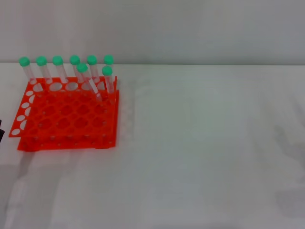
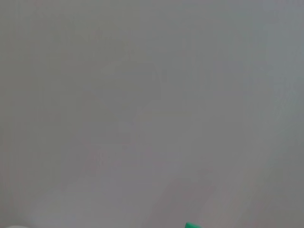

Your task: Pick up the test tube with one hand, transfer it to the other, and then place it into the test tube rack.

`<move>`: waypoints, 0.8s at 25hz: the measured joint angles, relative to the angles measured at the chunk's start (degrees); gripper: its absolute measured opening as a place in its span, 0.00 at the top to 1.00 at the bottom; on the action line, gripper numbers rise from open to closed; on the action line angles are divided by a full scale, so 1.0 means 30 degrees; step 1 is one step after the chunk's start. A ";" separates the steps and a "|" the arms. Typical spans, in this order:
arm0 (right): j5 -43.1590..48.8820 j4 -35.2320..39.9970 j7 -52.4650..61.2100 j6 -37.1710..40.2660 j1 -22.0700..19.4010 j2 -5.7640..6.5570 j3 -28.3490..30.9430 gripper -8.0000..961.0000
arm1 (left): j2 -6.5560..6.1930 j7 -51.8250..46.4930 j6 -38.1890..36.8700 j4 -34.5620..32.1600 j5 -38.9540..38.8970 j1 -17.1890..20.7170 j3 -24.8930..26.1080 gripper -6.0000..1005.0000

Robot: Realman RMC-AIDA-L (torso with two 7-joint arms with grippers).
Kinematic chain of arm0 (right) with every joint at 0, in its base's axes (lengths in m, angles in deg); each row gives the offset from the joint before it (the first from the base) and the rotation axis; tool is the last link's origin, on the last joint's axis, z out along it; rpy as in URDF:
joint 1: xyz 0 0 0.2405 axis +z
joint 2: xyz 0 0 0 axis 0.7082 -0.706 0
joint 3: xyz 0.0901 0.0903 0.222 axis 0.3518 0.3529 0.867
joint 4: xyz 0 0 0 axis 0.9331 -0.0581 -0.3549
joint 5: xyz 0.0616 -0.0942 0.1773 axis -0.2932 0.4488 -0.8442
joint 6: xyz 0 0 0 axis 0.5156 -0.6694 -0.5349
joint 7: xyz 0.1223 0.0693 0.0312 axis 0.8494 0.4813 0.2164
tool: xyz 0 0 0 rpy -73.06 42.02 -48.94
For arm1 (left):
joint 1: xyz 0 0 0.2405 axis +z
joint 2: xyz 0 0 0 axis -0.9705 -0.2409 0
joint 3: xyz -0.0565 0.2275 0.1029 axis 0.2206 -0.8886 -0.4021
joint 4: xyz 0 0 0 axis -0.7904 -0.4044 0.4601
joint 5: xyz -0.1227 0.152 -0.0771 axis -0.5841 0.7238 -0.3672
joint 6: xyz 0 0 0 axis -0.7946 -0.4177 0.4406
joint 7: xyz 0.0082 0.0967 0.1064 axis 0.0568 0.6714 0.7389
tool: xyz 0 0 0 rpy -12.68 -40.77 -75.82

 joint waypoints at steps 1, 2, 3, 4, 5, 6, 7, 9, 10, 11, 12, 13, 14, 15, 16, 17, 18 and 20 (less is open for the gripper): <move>-0.0004 -0.0059 0.0000 0.0004 -0.0002 -0.0003 0.0035 0.21 | -0.0001 0.0000 -0.0002 0.0001 0.0000 -0.0004 -0.0001 0.15; -0.0009 -0.0120 0.0000 0.0005 0.0002 -0.0005 0.0146 0.20 | -0.0001 -0.0001 -0.0006 0.0009 -0.0007 -0.0025 -0.0002 0.15; -0.0018 -0.0223 0.0000 0.0001 0.0023 -0.0008 0.0350 0.20 | -0.0001 -0.0002 -0.0011 0.0016 -0.0017 -0.0044 -0.0002 0.15; -0.0024 -0.0331 0.0000 -0.0015 0.0061 -0.0007 0.0596 0.20 | -0.0002 -0.0004 -0.0016 0.0021 -0.0049 -0.0056 -0.0002 0.15; -0.0028 -0.0484 0.0000 -0.0049 0.0102 -0.0008 0.0925 0.20 | -0.0002 -0.0004 -0.0051 0.0031 -0.0075 -0.0075 -0.0001 0.15; -0.0030 -0.0584 0.0000 -0.0077 0.0131 -0.0009 0.1117 0.19 | -0.0002 -0.0004 -0.0101 0.0045 -0.0108 -0.0088 0.0005 0.15; -0.0030 -0.0678 0.0000 -0.0099 0.0146 -0.0010 0.1276 0.18 | -0.0002 -0.0005 -0.0162 0.0071 -0.0154 -0.0105 0.0033 0.15; -0.0031 -0.0774 0.0000 -0.0113 0.0155 -0.0010 0.1395 0.16 | -0.0001 -0.0015 -0.0247 0.0119 -0.0311 -0.0144 0.0092 0.15; -0.0031 -0.0813 0.0000 -0.0126 0.0155 -0.0009 0.1403 0.16 | -0.0001 -0.0015 -0.0249 0.0120 -0.0363 -0.0165 0.0093 0.15; -0.0032 -0.0843 0.0000 -0.0141 0.0155 -0.0011 0.1403 0.14 | -0.0001 -0.0015 -0.0249 0.0121 -0.0436 -0.0212 0.0095 0.15; -0.0034 -0.0847 0.0000 -0.0158 0.0155 -0.0010 0.1407 0.13 | -0.0001 -0.0016 -0.0249 0.0119 -0.0508 -0.0285 0.0097 0.15; -0.0035 -0.0852 0.0000 -0.0173 0.0151 -0.0011 0.1405 0.12 | -0.0002 -0.0016 -0.0249 0.0120 -0.0521 -0.0357 0.0097 0.15; -0.0034 -0.0852 0.0002 -0.0175 0.0142 -0.0010 0.1406 0.10 | -0.0001 -0.0016 -0.0249 0.0120 -0.0528 -0.0453 0.0104 0.15; -0.0032 -0.0853 0.0014 -0.0199 0.0130 -0.0011 0.1406 0.09 | -0.0002 -0.0017 -0.0249 0.0121 -0.0528 -0.0526 0.0109 0.15; -0.0025 -0.0852 0.0028 -0.0230 0.0123 -0.0011 0.1405 0.09 | -0.0001 -0.0016 -0.0258 0.0121 -0.0528 -0.0608 0.0111 0.15; -0.0015 -0.0851 0.0049 -0.0280 0.0114 -0.0010 0.1398 0.09 | -0.0001 -0.0016 -0.0266 0.0124 -0.0527 -0.0663 0.0112 0.15; -0.0006 -0.0847 0.0056 -0.0306 0.0110 -0.0010 0.1392 0.09 | -0.0001 -0.0016 -0.0292 0.0132 -0.0528 -0.0744 0.0116 0.15; -0.0003 -0.0808 0.0063 -0.0326 0.0120 -0.0011 0.1392 0.10 | -0.0002 -0.0016 -0.0386 0.0145 -0.0528 -0.0880 0.0117 0.15</move>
